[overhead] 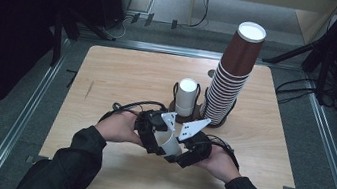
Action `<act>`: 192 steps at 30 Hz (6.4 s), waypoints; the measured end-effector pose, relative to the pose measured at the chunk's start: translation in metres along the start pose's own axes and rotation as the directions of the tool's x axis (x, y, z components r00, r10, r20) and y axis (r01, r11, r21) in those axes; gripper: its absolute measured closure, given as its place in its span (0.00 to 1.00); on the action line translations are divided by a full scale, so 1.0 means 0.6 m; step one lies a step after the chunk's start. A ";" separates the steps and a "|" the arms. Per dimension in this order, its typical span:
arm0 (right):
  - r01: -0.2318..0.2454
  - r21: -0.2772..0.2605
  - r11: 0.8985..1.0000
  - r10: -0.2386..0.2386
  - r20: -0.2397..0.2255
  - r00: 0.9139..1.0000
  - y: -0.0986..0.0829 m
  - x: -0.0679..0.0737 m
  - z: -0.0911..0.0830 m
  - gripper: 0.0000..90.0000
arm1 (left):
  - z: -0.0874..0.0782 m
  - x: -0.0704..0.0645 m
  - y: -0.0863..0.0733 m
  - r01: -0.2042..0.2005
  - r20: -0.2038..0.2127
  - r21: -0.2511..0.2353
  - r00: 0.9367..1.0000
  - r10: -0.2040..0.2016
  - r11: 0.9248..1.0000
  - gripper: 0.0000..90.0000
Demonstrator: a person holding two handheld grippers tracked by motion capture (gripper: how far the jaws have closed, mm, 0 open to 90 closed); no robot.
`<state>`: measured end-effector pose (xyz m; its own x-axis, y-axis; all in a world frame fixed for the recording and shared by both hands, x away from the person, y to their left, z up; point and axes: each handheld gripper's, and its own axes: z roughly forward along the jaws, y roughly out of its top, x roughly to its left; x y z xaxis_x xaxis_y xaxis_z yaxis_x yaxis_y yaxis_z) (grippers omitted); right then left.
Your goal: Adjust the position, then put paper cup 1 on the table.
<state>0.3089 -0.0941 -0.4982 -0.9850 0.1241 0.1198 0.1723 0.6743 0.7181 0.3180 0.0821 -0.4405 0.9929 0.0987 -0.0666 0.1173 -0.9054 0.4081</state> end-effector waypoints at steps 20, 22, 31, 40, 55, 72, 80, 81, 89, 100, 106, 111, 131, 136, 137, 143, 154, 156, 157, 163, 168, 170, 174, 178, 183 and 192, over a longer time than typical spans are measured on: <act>-0.010 -0.071 0.997 0.012 0.026 1.000 -0.002 -0.010 -0.026 0.38 | -0.031 0.008 -0.032 0.117 -0.016 -0.195 0.992 -0.123 0.974 0.08; -0.012 -0.080 0.997 0.014 0.027 1.000 -0.002 -0.010 -0.028 0.38 | -0.034 0.009 -0.038 0.123 -0.029 -0.205 0.991 -0.131 0.971 0.08; -0.035 -0.114 0.993 0.038 0.020 0.999 -0.002 -0.012 -0.033 0.38 | -0.042 0.005 -0.059 0.188 0.034 -0.345 0.982 -0.188 0.919 0.08; -0.061 -0.147 0.987 0.061 -0.008 0.998 -0.001 -0.010 -0.031 0.38 | -0.039 0.004 -0.056 0.228 0.061 -0.436 0.973 -0.224 0.871 0.08; -0.076 -0.163 0.984 0.072 -0.031 0.997 0.003 -0.007 -0.026 0.39 | -0.030 -0.003 -0.052 0.204 0.032 -0.450 0.977 -0.212 0.870 0.31; -0.123 -0.067 0.990 0.125 0.021 0.992 -0.001 -0.013 -0.030 0.23 | -0.053 0.012 -0.075 0.232 -0.021 -0.411 0.964 -0.264 0.882 0.31; -0.163 -0.083 0.983 0.168 0.058 0.984 -0.005 -0.016 -0.041 0.24 | -0.055 0.014 -0.079 0.239 -0.029 -0.374 0.963 -0.269 0.896 0.31; -0.165 -0.090 0.982 0.171 0.065 0.983 -0.006 -0.017 -0.042 0.24 | -0.057 0.015 -0.080 0.238 -0.031 -0.374 0.963 -0.269 0.896 0.31; -0.182 -0.098 0.978 0.191 0.085 0.978 -0.011 -0.013 -0.049 0.24 | -0.067 0.023 -0.096 0.242 -0.033 -0.373 0.961 -0.274 0.896 0.30; -0.196 -0.114 0.974 0.210 0.120 0.970 -0.017 -0.015 -0.062 0.24 | -0.077 0.036 -0.123 0.257 -0.075 -0.353 0.951 -0.301 0.900 0.30; -0.199 -0.116 0.973 0.212 0.122 0.970 -0.019 -0.016 -0.066 0.24 | -0.086 0.044 -0.141 0.270 -0.100 -0.357 0.941 -0.324 0.894 0.30; -0.195 -0.110 0.975 0.208 0.122 0.970 -0.021 -0.018 -0.069 0.25 | -0.098 0.053 -0.156 0.272 -0.119 -0.377 0.934 -0.338 0.885 0.30; -0.206 -0.106 0.973 0.219 0.131 0.967 -0.026 -0.023 -0.077 0.25 | -0.108 0.098 -0.243 0.407 -0.207 -0.381 0.837 -0.506 0.830 0.30; -0.211 -0.102 0.972 0.223 0.135 0.965 -0.027 -0.025 -0.078 0.25 | -0.107 0.108 -0.261 0.433 -0.218 -0.376 0.818 -0.533 0.819 0.30; -0.212 -0.102 0.972 0.225 0.136 0.965 -0.028 -0.026 -0.078 0.25 | -0.107 0.111 -0.265 0.439 -0.218 -0.377 0.814 -0.539 0.816 0.30; -0.214 -0.088 0.973 0.225 0.132 0.966 -0.028 -0.024 -0.076 0.25 | -0.105 0.117 -0.287 0.479 -0.243 -0.362 0.780 -0.577 0.800 0.29; -0.207 -0.072 0.976 0.215 0.127 0.968 -0.026 -0.023 -0.070 0.25 | -0.106 0.130 -0.316 0.534 -0.312 -0.350 0.708 -0.634 0.769 0.27; -0.208 -0.070 0.976 0.216 0.128 0.968 -0.026 -0.023 -0.069 0.25 | -0.106 0.133 -0.320 0.545 -0.320 -0.342 0.699 -0.640 0.766 0.26; -0.210 -0.070 0.975 0.217 0.125 0.968 -0.026 -0.022 -0.068 0.25 | -0.107 0.133 -0.322 0.550 -0.323 -0.343 0.692 -0.645 0.762 0.26; -0.207 -0.060 0.976 0.213 0.121 0.970 -0.025 -0.022 -0.064 0.25 | -0.105 0.138 -0.334 0.591 -0.311 -0.330 0.669 -0.675 0.737 0.25; -0.210 -0.061 0.976 0.216 0.120 0.969 -0.026 -0.023 -0.064 0.26 | -0.102 0.141 -0.338 0.600 -0.327 -0.316 0.659 -0.678 0.735 0.24; -0.209 -0.058 0.976 0.215 0.119 0.969 -0.026 -0.023 -0.063 0.26 | -0.100 0.142 -0.339 0.604 -0.324 -0.314 0.657 -0.681 0.732 0.23; -0.206 -0.056 0.977 0.212 0.114 0.971 -0.025 -0.021 -0.061 0.26 | -0.098 0.143 -0.339 0.606 -0.325 -0.309 0.657 -0.680 0.733 0.22; -0.204 -0.054 0.977 0.209 0.116 0.971 -0.025 -0.021 -0.060 0.26 | -0.099 0.142 -0.340 0.599 -0.315 -0.322 0.663 -0.680 0.733 0.20; -0.207 -0.056 0.977 0.212 0.115 0.970 -0.025 -0.021 -0.061 0.26 | -0.098 0.143 -0.340 0.599 -0.321 -0.317 0.661 -0.678 0.735 0.15; -0.201 -0.053 0.978 0.206 0.115 0.972 -0.025 -0.021 -0.059 0.26 | -0.098 0.144 -0.341 0.616 -0.281 -0.327 0.660 -0.697 0.716 0.11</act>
<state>0.3187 -0.1317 -0.4860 -0.9206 0.3437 0.1853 0.3664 0.5963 0.7143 0.3810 0.3001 -0.4759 0.5794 0.8118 -0.0727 0.7027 -0.4524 0.5492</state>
